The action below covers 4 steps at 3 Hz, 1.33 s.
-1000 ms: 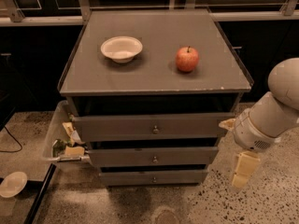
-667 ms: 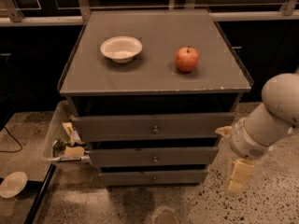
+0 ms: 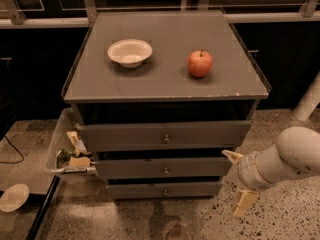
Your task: Open bottom drawer
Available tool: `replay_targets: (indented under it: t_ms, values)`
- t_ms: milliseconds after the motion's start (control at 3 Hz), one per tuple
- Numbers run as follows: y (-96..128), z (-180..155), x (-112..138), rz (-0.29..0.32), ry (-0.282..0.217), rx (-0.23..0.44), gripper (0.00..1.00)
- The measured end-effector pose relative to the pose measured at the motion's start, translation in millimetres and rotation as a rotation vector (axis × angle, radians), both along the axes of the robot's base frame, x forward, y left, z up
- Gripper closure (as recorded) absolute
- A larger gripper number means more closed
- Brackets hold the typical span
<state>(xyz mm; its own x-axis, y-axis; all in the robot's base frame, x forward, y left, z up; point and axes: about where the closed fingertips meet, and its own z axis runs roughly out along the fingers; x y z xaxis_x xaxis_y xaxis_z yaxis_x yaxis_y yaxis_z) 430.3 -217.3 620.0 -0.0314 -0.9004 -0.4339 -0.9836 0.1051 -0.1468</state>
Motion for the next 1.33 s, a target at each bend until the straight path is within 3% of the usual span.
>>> replay_targets:
  t_ms: [333, 1000, 1333]
  values:
    - [-4.9, -42.9, 16.4, 0.018, -0.056, 0.060, 0.00]
    - [-2.0, -60.5, 15.0, 0.012, -0.034, 0.069, 0.00]
    - [-6.3, -113.1, 17.1, 0.002, -0.013, 0.066, 0.00]
